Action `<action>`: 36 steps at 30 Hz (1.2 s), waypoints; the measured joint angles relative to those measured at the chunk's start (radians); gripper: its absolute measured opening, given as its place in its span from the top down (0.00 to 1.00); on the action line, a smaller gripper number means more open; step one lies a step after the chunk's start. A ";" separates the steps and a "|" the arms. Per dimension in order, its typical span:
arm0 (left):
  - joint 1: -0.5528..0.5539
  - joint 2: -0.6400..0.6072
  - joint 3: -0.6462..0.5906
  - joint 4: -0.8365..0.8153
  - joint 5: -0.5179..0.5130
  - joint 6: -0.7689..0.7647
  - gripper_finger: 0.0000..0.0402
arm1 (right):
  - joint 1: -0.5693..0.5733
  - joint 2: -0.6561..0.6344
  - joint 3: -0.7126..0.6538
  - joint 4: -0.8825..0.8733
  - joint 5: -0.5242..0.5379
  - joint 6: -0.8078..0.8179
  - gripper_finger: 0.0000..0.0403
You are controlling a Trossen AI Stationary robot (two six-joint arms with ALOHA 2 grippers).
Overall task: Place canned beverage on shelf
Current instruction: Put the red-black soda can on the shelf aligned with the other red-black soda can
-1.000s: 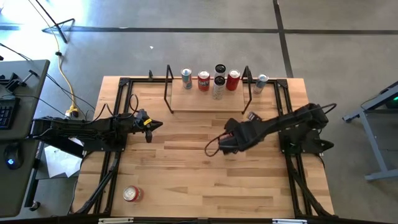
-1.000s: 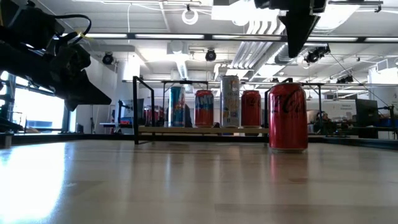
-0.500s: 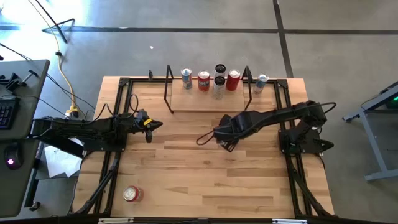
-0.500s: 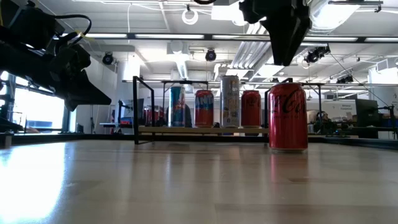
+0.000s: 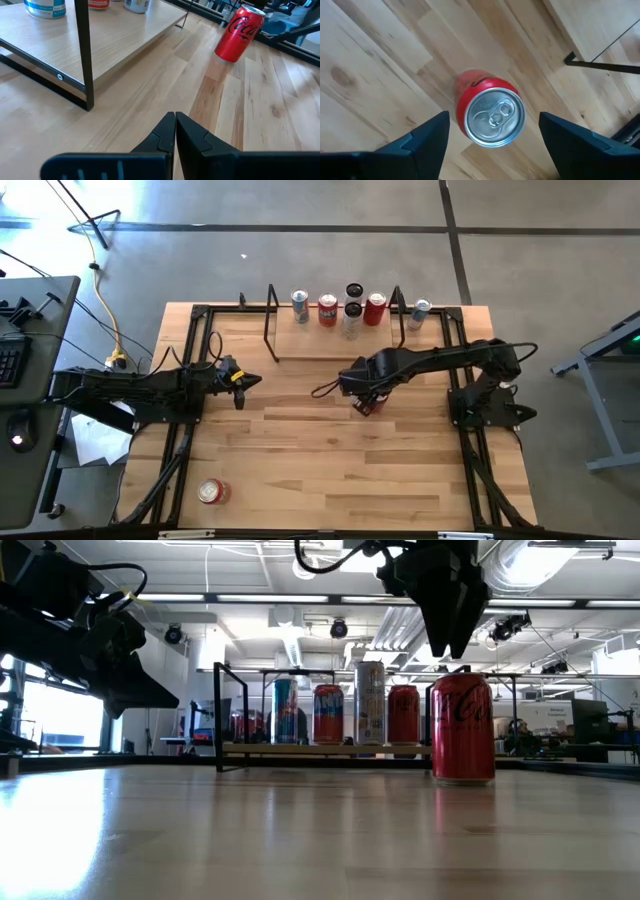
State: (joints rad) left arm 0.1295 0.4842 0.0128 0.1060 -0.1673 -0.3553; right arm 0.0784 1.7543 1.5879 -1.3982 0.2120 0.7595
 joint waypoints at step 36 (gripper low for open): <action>0.000 0.000 0.000 0.002 0.000 0.000 0.99 | 0.002 0.002 -0.069 0.089 -0.047 -0.065 0.27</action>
State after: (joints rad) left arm 0.1295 0.4842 0.0128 0.1081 -0.1673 -0.3554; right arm 0.0808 1.7565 1.5192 -1.3088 0.1646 0.6949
